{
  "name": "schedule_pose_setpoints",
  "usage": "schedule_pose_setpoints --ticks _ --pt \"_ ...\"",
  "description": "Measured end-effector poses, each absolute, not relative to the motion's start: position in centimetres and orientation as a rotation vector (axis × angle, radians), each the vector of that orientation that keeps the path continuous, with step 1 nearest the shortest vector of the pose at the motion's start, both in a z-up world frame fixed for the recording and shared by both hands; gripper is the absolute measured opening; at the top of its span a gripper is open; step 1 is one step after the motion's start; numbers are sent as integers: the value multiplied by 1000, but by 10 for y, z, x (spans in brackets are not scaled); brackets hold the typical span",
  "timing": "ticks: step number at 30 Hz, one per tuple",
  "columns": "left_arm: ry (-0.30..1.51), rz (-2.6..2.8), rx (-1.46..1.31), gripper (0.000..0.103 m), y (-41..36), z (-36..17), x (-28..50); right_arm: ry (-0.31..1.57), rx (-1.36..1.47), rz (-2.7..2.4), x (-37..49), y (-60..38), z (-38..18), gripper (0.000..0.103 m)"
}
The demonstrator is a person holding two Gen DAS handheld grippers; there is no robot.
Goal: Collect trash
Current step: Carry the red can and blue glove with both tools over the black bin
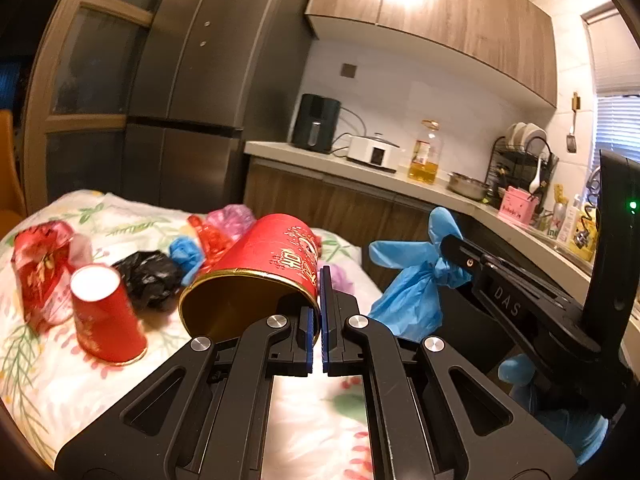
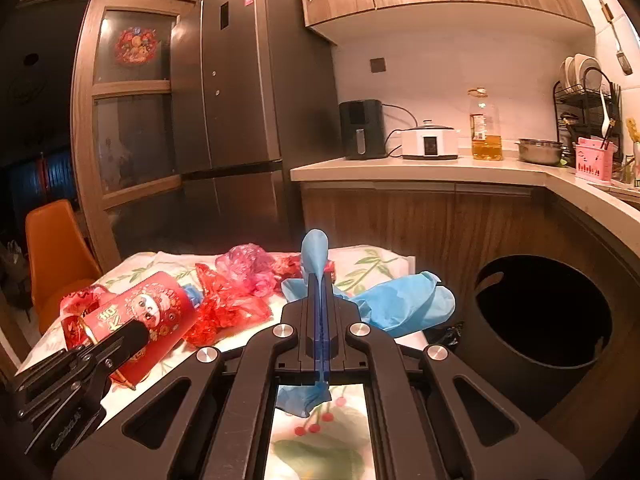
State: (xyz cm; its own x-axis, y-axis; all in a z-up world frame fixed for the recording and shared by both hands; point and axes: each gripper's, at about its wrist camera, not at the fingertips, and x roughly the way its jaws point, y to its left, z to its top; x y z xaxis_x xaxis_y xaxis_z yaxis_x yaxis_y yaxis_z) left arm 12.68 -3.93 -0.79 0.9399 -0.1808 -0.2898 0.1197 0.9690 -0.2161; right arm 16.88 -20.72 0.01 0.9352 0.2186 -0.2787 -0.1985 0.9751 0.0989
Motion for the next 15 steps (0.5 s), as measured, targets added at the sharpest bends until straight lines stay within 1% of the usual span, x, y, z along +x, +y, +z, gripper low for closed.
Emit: schedule_pose_setpoints --ticks 15 --pt "295 -311 -121 2 -115 9 154 248 106 72 162 -271 9 2"
